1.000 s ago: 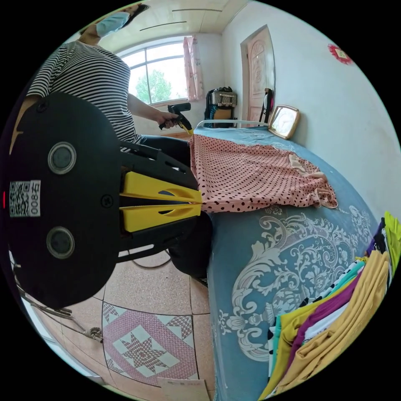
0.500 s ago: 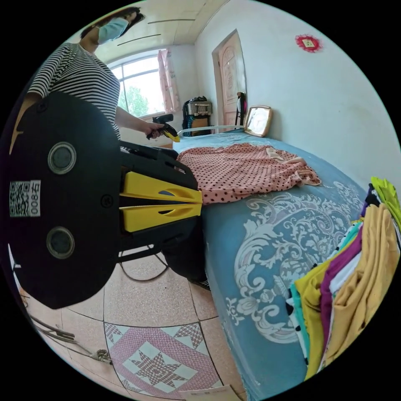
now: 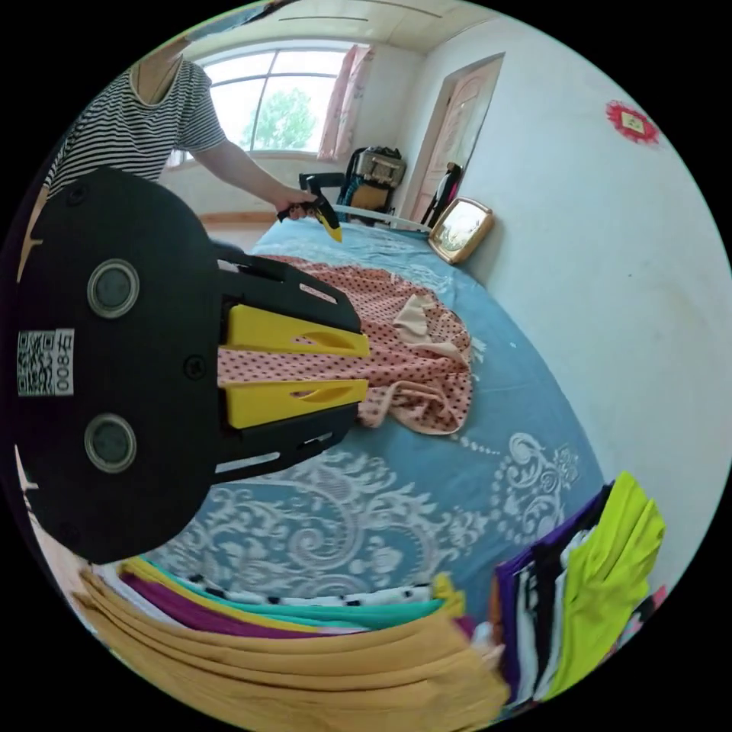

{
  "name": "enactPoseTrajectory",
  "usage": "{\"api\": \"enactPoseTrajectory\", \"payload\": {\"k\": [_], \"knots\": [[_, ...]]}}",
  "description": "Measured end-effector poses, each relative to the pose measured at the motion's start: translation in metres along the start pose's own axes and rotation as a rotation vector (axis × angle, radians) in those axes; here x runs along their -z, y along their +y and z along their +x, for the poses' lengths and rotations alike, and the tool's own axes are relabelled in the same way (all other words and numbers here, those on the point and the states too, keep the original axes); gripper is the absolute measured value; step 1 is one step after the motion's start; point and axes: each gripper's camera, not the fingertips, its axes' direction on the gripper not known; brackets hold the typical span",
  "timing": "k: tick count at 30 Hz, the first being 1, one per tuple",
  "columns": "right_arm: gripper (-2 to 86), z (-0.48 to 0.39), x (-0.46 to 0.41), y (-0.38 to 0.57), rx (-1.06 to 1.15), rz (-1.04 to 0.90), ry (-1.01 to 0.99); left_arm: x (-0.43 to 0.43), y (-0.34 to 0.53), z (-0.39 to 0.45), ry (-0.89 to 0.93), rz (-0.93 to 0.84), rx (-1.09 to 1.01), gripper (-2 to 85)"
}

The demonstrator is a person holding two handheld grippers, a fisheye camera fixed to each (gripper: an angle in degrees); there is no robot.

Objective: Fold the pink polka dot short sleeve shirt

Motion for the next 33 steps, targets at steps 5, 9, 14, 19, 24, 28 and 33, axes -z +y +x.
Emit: {"api": "enactPoseTrajectory", "payload": {"k": [5,9,14,19,24,28,33], "knots": [[7.2,-0.030,-0.070,-0.107,0.097,-0.029,0.149,-0.057,-0.106,-0.024,-0.077,0.026,-0.030,7.3],[7.3,-0.043,-0.118,-0.152,0.149,-0.056,0.229,-0.095,-0.159,-0.047,-0.171,0.035,-0.029,7.7],[6.0,-0.049,-0.193,-0.190,0.169,-0.155,0.359,-0.170,-0.198,-0.085,-0.214,-0.063,-0.026,6.4],[1.6,-0.054,-0.219,-0.202,0.178,-0.172,0.394,-0.185,-0.202,-0.094,-0.277,-0.061,-0.077,1.5],[0.5,-0.073,-0.199,-0.216,0.231,-0.123,0.444,-0.138,-0.206,-0.095,-0.214,0.048,-0.147,0.6],[0.2,-0.084,-0.162,-0.240,0.232,-0.036,0.441,-0.099,-0.221,-0.104,-0.249,0.112,-0.185,0.5],[0.1,-0.081,-0.163,-0.272,0.187,-0.015,0.435,-0.105,-0.241,-0.141,-0.235,0.133,-0.116,0.5]]}}
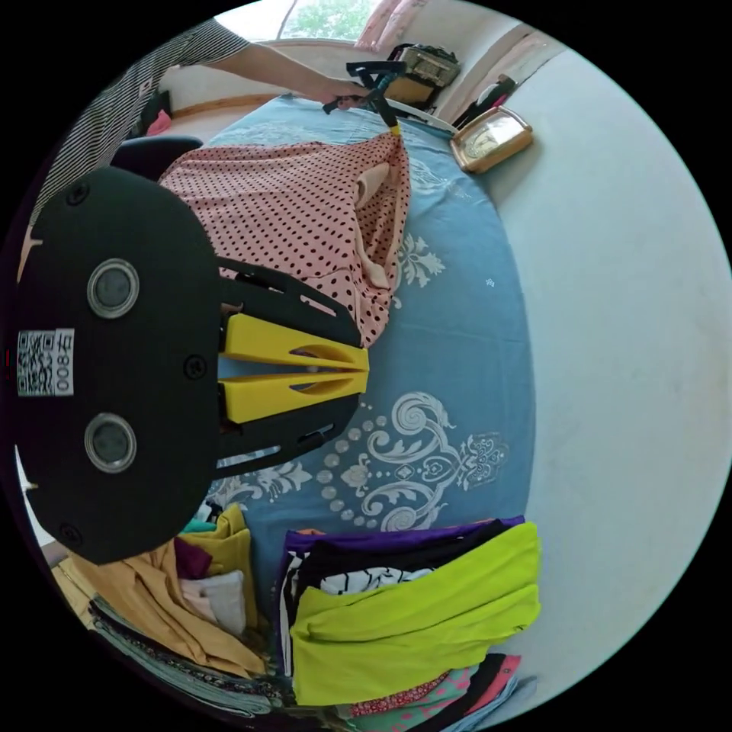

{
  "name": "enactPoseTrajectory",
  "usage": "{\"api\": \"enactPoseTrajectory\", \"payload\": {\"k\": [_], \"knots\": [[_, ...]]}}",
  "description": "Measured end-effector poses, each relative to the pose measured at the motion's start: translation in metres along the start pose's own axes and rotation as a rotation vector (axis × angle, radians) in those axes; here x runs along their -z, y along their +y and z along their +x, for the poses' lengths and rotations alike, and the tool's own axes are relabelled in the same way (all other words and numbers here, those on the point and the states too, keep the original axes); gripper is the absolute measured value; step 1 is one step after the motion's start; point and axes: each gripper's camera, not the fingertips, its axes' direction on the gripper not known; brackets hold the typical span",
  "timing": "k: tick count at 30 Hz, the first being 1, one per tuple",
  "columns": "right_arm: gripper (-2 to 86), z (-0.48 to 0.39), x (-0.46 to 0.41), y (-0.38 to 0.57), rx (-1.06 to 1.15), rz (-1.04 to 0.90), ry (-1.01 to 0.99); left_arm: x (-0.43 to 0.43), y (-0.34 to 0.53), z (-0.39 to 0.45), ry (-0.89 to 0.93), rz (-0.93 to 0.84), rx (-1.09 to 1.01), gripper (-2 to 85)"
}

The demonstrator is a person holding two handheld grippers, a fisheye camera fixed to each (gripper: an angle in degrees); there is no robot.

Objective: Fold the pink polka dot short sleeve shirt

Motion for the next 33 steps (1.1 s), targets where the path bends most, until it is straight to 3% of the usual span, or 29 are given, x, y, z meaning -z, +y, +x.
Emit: {"api": "enactPoseTrajectory", "payload": {"k": [6,10,15,21,25,30,33], "knots": [[0.3,0.011,-0.039,-0.004,-0.068,-0.083,-0.017,-0.049,0.010,-0.031,-0.007,-0.068,0.062,1.3],[0.9,0.017,-0.024,0.002,-0.101,0.031,0.002,-0.047,0.017,-0.046,0.067,-0.019,0.049,3.6],[4.0,-0.009,-0.013,-0.021,0.015,0.110,-0.044,-0.041,0.003,-0.041,0.081,0.022,-0.036,7.2],[6.8,-0.067,-0.078,-0.071,0.215,-0.054,-0.015,-0.079,-0.023,-0.039,0.078,-0.055,-0.065,8.4],[6.1,-0.078,-0.126,-0.082,0.237,-0.183,0.002,-0.113,-0.031,-0.049,-0.065,-0.178,-0.041,4.0],[2.3,-0.075,-0.120,-0.076,0.247,-0.173,0.035,-0.083,-0.020,-0.054,0.006,-0.103,-0.039,1.5],[1.6,-0.073,-0.069,-0.055,0.267,-0.023,-0.030,-0.026,-0.001,-0.053,0.120,0.018,-0.061,0.9]]}}
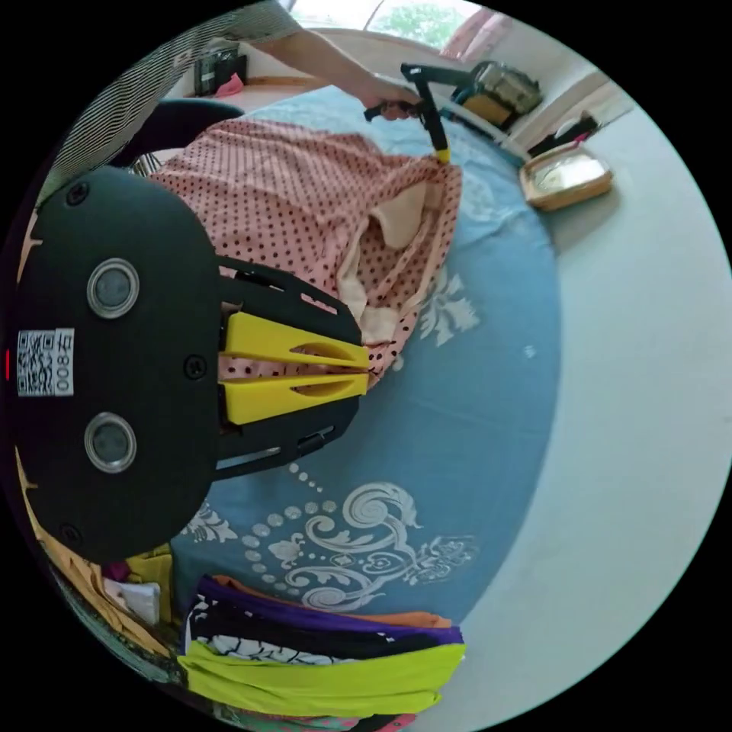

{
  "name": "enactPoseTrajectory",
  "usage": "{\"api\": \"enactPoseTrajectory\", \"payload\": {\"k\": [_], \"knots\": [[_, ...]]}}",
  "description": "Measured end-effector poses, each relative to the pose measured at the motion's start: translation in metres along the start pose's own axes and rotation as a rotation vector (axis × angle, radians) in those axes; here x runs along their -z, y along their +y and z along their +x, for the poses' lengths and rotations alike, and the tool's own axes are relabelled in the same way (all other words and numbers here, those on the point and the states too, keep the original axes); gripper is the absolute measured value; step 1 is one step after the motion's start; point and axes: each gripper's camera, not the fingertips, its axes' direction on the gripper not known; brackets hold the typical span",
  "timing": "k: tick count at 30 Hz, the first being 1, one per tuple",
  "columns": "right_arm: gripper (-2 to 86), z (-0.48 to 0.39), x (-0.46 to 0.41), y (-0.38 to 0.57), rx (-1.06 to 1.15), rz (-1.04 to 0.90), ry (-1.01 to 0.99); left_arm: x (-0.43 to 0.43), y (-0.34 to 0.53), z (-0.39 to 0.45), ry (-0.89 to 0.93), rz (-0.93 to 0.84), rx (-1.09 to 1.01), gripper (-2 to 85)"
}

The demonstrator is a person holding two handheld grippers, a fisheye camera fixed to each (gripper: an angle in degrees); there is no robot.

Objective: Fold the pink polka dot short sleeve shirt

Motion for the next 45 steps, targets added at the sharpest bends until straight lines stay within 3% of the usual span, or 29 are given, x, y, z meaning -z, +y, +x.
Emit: {"api": "enactPoseTrajectory", "payload": {"k": [2,6,13,16,26,37,45], "knots": [[1.2,-0.005,0.062,0.031,0.033,0.175,-0.089,0.058,0.019,0.009,0.098,0.124,-0.037,0.7],[1.1,0.010,0.105,0.058,-0.005,0.313,-0.091,0.106,0.024,0.010,0.103,0.208,-0.076,0.7],[1.4,0.062,0.016,0.012,-0.150,0.094,-0.064,0.017,-0.027,-0.040,-0.010,-0.013,0.044,1.2],[1.7,0.078,-0.021,0.006,-0.194,-0.011,-0.035,-0.002,-0.025,-0.060,0.019,-0.017,0.101,2.0],[3.8,0.128,0.019,0.095,-0.286,0.157,-0.063,0.058,0.049,-0.106,0.050,0.083,0.120,6.8],[3.8,0.123,-0.026,0.162,-0.310,-0.016,-0.141,0.037,0.085,-0.118,0.010,-0.078,0.180,1.5],[1.1,0.129,-0.010,0.185,-0.315,0.029,-0.144,0.094,0.121,-0.111,-0.008,0.086,0.159,2.0]]}}
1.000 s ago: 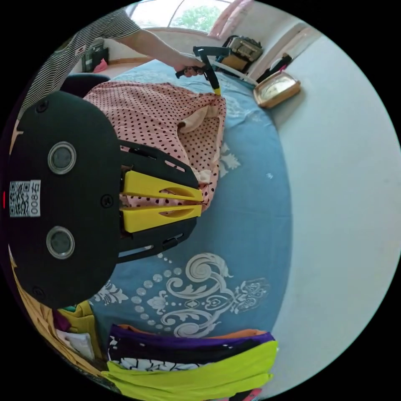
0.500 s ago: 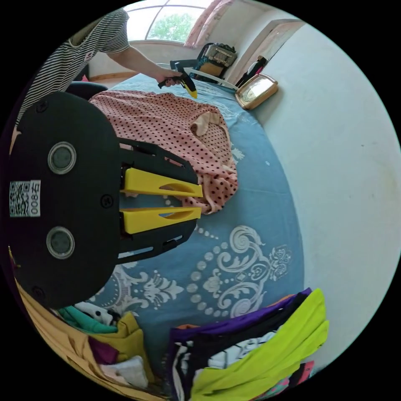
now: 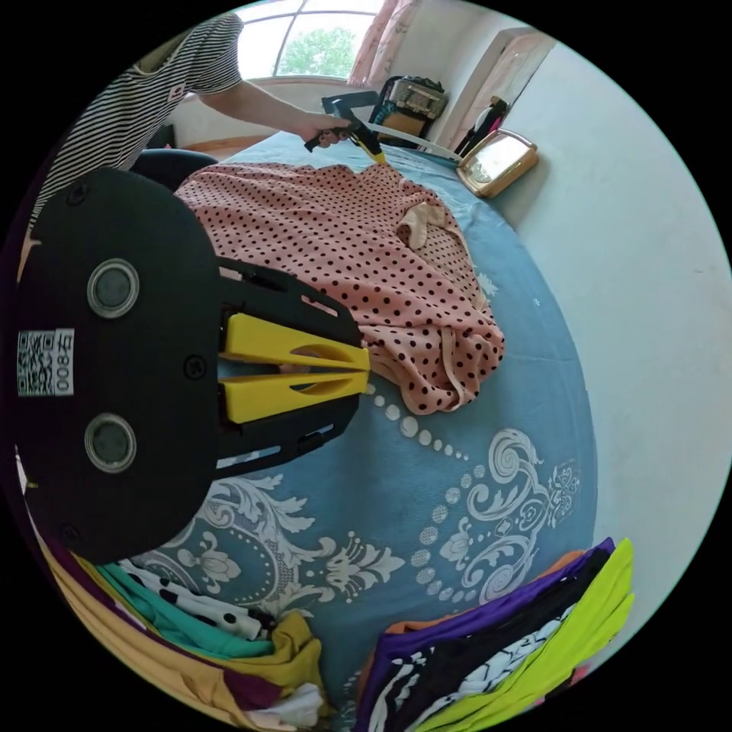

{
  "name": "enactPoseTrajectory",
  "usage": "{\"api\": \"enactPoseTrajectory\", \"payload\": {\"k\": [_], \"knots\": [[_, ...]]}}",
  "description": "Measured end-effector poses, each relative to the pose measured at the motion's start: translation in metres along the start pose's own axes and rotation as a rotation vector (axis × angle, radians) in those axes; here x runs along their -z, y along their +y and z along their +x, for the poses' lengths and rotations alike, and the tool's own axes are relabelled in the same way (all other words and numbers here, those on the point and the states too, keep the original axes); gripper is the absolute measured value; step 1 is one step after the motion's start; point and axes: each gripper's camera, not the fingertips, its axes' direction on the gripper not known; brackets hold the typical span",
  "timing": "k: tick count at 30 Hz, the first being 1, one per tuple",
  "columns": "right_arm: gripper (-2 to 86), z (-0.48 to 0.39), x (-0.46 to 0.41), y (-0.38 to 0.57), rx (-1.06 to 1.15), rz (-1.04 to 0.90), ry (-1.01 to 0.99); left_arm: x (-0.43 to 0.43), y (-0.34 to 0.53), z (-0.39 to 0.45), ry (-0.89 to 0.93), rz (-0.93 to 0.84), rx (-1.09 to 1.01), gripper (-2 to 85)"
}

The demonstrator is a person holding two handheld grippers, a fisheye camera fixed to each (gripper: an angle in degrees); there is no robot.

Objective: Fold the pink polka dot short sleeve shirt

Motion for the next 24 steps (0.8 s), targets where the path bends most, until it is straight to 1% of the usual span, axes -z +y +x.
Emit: {"api": "enactPoseTrajectory", "payload": {"k": [3,7,9,10,13,17,20,22,24], "knots": [[2.0,0.007,0.011,0.022,-0.046,0.044,-0.026,-0.009,0.021,-0.010,0.013,-0.035,0.026,4.2],[3.8,0.008,0.022,0.053,-0.065,0.080,-0.059,-0.013,0.053,-0.020,0.092,-0.029,0.063,5.7],[3.8,0.007,0.015,0.060,-0.058,0.048,-0.050,-0.026,0.062,-0.020,0.090,-0.092,0.058,4.8],[3.3,0.007,0.006,0.061,-0.056,0.008,-0.045,-0.033,0.067,-0.020,0.060,-0.127,0.060,3.7],[1.4,0.004,0.004,0.059,-0.032,-0.033,-0.035,-0.024,0.069,-0.016,0.016,-0.094,0.050,2.3],[0.5,0.003,0.026,0.068,-0.050,0.012,0.101,0.000,0.074,-0.011,-0.062,-0.022,0.025,2.0],[0.5,0.017,0.026,0.078,-0.120,0.030,0.084,0.000,0.084,-0.014,-0.102,-0.013,0.032,2.8],[0.8,0.023,0.029,0.079,-0.154,0.062,0.050,-0.002,0.090,-0.020,-0.050,-0.005,0.056,3.9],[1.4,0.022,0.033,0.073,-0.137,0.114,-0.013,0.000,0.094,-0.024,-0.001,0.035,0.062,5.4]]}}
